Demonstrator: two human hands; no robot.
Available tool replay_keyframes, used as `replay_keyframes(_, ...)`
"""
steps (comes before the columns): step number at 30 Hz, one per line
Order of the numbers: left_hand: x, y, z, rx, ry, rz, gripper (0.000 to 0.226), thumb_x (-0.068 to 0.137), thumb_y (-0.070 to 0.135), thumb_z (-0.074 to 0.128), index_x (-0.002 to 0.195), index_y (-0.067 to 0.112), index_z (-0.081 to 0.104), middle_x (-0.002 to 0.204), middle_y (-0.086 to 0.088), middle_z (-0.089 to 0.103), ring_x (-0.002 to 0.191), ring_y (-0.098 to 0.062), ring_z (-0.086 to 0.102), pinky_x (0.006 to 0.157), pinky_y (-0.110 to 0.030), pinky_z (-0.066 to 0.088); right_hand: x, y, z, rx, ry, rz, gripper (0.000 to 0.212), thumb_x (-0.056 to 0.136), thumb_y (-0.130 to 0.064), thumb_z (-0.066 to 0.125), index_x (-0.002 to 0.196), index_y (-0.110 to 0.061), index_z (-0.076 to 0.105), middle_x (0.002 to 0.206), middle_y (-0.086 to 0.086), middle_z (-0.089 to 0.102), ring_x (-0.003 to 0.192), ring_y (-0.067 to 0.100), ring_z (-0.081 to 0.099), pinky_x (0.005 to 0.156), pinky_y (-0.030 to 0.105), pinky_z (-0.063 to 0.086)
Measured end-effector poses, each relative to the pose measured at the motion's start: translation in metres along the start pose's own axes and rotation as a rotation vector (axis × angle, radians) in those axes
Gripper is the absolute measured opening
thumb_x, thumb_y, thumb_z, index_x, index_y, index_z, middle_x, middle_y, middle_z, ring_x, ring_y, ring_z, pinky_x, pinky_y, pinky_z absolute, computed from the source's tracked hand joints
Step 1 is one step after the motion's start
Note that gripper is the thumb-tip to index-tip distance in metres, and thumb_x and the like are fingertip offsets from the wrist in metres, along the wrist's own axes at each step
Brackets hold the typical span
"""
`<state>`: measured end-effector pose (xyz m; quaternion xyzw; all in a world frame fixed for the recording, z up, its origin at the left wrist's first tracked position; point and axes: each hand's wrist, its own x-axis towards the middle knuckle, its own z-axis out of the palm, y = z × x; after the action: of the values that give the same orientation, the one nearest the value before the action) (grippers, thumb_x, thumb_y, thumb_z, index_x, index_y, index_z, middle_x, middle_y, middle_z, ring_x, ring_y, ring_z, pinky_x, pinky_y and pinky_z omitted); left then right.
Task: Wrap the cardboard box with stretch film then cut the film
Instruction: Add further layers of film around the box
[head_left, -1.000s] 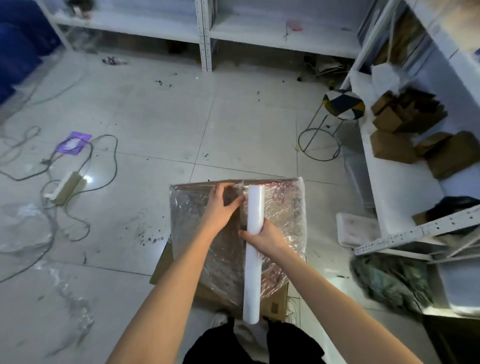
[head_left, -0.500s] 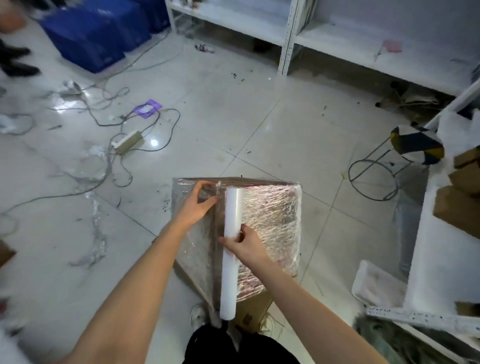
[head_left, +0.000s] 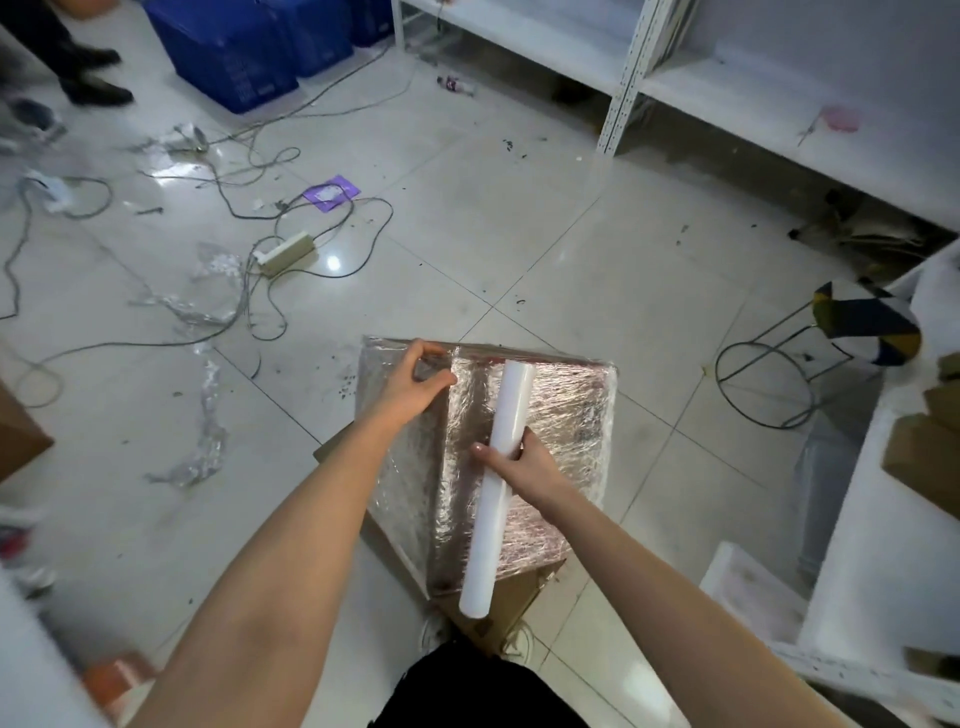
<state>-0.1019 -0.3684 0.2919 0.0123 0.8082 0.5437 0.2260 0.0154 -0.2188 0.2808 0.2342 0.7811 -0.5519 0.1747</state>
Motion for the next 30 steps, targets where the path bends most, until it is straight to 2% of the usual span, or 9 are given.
replay_keyframes(3, 0.001, 0.0, -0.001, -0.007, 0.002, -0.004, 0.026, 0.084, 0.021, 0.066, 0.103, 0.034, 0.052, 0.111, 0.007, 0.058, 0.11, -0.039, 0.056, 0.096, -0.055, 0.045, 0.002, -0.001, -0.007, -0.029, -0.063, -0.025, 0.04, 0.087, -0.038, 0.063, 0.114, -0.015, 0.044, 0.093, -0.005, 0.055, 0.082, 0.009, 0.055, 0.069, 0.022, 0.046)
replay_keyframes(6, 0.002, -0.003, -0.006, -0.02, -0.007, -0.013, 0.029, 0.081, 0.028, 0.07, 0.1, 0.039, 0.052, 0.115, 0.01, 0.056, 0.107, -0.034, 0.058, 0.095, -0.053, 0.047, 0.007, 0.001, -0.009, -0.034, -0.116, -0.024, 0.038, 0.089, -0.038, 0.06, 0.113, -0.015, 0.043, 0.095, 0.0, 0.056, 0.08, 0.005, 0.056, 0.062, 0.019, 0.047)
replay_keyframes(9, -0.001, -0.006, -0.007, 0.008, -0.025, 0.002, 0.058, 0.058, 0.057, 0.079, 0.105, 0.039, 0.05, 0.123, 0.013, 0.05, 0.112, -0.021, 0.054, 0.097, -0.048, 0.045, 0.007, 0.006, -0.007, -0.008, -0.098, -0.016, 0.047, 0.089, -0.039, 0.06, 0.121, -0.01, 0.042, 0.101, 0.004, 0.056, 0.082, 0.004, 0.056, 0.062, 0.017, 0.046)
replay_keyframes(12, -0.002, -0.007, -0.005, 0.058, -0.029, 0.066, 0.071, 0.051, 0.053, 0.078, 0.111, 0.031, 0.046, 0.124, 0.011, 0.049, 0.112, -0.017, 0.051, 0.1, -0.045, 0.042, 0.005, 0.011, -0.006, 0.023, -0.103, -0.009, 0.044, 0.089, -0.034, 0.061, 0.12, -0.012, 0.039, 0.1, 0.0, 0.054, 0.083, 0.003, 0.055, 0.061, 0.013, 0.045)
replay_keyframes(16, 0.003, -0.009, -0.005, 0.07, -0.047, 0.095, 0.06, 0.063, 0.041, 0.079, 0.111, 0.028, 0.045, 0.124, 0.007, 0.048, 0.109, -0.016, 0.051, 0.1, -0.045, 0.042, 0.006, 0.015, -0.009, 0.052, -0.176, 0.034, 0.053, 0.086, -0.028, 0.066, 0.126, -0.016, 0.033, 0.108, 0.0, 0.054, 0.098, 0.018, 0.057, 0.081, 0.03, 0.05)
replay_keyframes(19, 0.005, -0.012, -0.007, 0.058, -0.04, 0.094, 0.056, 0.069, 0.034, 0.079, 0.113, 0.026, 0.045, 0.122, 0.007, 0.048, 0.11, -0.016, 0.049, 0.101, -0.043, 0.04, 0.007, 0.017, -0.016, -0.021, -0.218, 0.024, 0.054, 0.084, -0.021, 0.068, 0.127, -0.015, 0.036, 0.11, 0.0, 0.053, 0.102, 0.019, 0.055, 0.079, 0.03, 0.051)
replay_keyframes(23, 0.008, -0.016, -0.012, 0.052, -0.027, 0.101, 0.056, 0.071, 0.033, 0.078, 0.115, 0.024, 0.045, 0.12, 0.006, 0.049, 0.111, -0.016, 0.049, 0.1, -0.039, 0.041, 0.006, 0.014, -0.025, -0.084, -0.207, -0.04, 0.055, 0.083, -0.021, 0.07, 0.126, -0.013, 0.037, 0.115, 0.005, 0.055, 0.106, 0.021, 0.057, 0.087, 0.031, 0.05)
replay_keyframes(26, 0.012, -0.019, -0.015, 0.046, -0.023, 0.104, 0.056, 0.071, 0.033, 0.079, 0.114, 0.022, 0.046, 0.123, 0.002, 0.051, 0.113, -0.017, 0.049, 0.099, -0.038, 0.04, 0.009, 0.014, -0.031, -0.137, -0.161, -0.078, 0.055, 0.082, -0.022, 0.072, 0.124, -0.008, 0.04, 0.11, 0.009, 0.059, 0.099, 0.024, 0.06, 0.081, 0.03, 0.052)
replay_keyframes(30, 0.014, -0.02, -0.02, 0.056, -0.038, 0.113, 0.053, 0.071, 0.033, 0.08, 0.111, 0.024, 0.046, 0.119, 0.005, 0.051, 0.111, -0.015, 0.048, 0.092, -0.03, 0.036, 0.014, 0.016, -0.033, -0.203, -0.108, -0.087, 0.058, 0.08, -0.029, 0.073, 0.121, -0.012, 0.036, 0.109, 0.01, 0.057, 0.1, 0.027, 0.059, 0.085, 0.041, 0.052)
